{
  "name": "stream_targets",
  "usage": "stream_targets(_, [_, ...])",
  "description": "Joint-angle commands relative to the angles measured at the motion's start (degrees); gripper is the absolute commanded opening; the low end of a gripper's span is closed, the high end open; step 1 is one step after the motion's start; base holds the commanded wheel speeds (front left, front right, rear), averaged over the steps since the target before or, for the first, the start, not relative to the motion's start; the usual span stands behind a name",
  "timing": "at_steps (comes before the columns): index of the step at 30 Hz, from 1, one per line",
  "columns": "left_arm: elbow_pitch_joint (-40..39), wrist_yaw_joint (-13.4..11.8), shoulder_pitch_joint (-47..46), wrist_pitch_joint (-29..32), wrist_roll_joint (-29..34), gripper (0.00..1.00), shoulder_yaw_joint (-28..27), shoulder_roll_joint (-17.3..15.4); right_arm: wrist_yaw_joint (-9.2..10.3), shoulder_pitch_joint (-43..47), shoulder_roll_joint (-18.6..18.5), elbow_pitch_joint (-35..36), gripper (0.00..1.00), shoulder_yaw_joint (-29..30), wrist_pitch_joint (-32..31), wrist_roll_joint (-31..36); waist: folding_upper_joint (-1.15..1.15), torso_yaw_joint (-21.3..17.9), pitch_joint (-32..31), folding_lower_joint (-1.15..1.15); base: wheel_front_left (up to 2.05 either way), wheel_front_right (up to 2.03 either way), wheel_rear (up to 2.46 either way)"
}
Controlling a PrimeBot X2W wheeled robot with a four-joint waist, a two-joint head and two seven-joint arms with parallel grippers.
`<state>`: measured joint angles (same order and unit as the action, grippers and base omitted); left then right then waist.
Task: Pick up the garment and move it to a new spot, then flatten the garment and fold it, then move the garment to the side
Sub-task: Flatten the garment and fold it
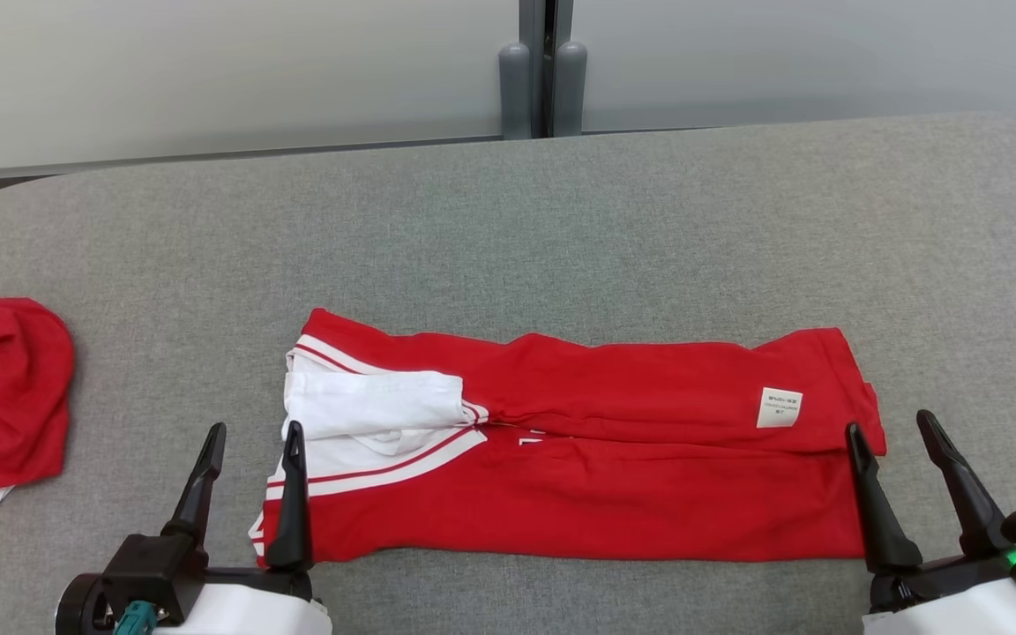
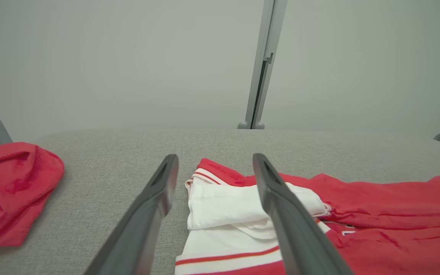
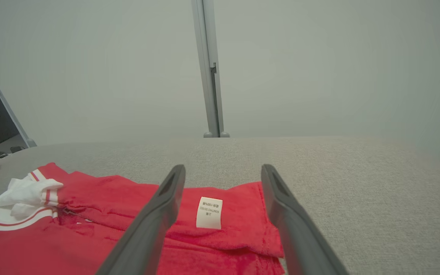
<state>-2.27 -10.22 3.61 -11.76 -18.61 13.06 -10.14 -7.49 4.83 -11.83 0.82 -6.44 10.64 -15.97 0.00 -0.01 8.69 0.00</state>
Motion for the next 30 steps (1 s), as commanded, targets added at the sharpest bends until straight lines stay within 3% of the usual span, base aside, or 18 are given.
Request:
stream_targets(1, [-0.36, -0.24, -0.71, 0.04, 0.05, 1.00, 0.01, -0.30, 0.00, -0.76, -0.38, -0.29, 1.00, 0.32, 0.45, -0.14, 0.00, 0.09, 0.36, 0.00, 0.00, 0.00, 0.00])
stream_targets(12, [0.92, 1.35, -6.93, -1.01, 0.86, 1.00, 2.22, 1.03, 0.00, -7.39, -1.64, -15.54, 1.00, 4.46, 2.51, -3.33, 0.00, 3.69, 6.33, 0.00, 0.00, 0.00, 0.00])
stream_targets(22, [3.69, 2.43, -9.31, -2.50, 0.21, 1.00, 1.95, 1.63, -0.01, -10.82, -0.25, -29.96, 1.00, -2.75, 1.35, -10.51, 0.00, 3.89, 8.56, 0.00, 0.00, 0.00, 0.00])
stream_targets(23, [3.91, 2.52, -9.40, -2.63, 0.17, 1.00, 1.85, 1.61, -0.01, -11.08, -0.06, -30.67, 0.70, -3.73, 1.40, -11.59, 0.00, 3.80, 8.64, 0.00, 0.00, 0.00, 0.00])
stream_targets(25, [4.24, 2.47, -9.75, -2.85, 0.25, 1.00, 1.70, 1.50, -0.04, -11.22, -0.04, -31.94, 0.00, -5.71, 1.11, -13.30, 0.00, 3.60, 8.76, 0.00, 0.00, 0.00, 0.00])
stream_targets(30, [4.73, 2.55, -10.16, -3.00, 0.33, 1.00, 1.38, 1.47, 0.01, -11.89, -1.82, -32.76, 0.00, -8.79, 2.13, -16.61, 0.00, 3.02, 8.82, 0.00, 0.00, 0.00, 0.00])
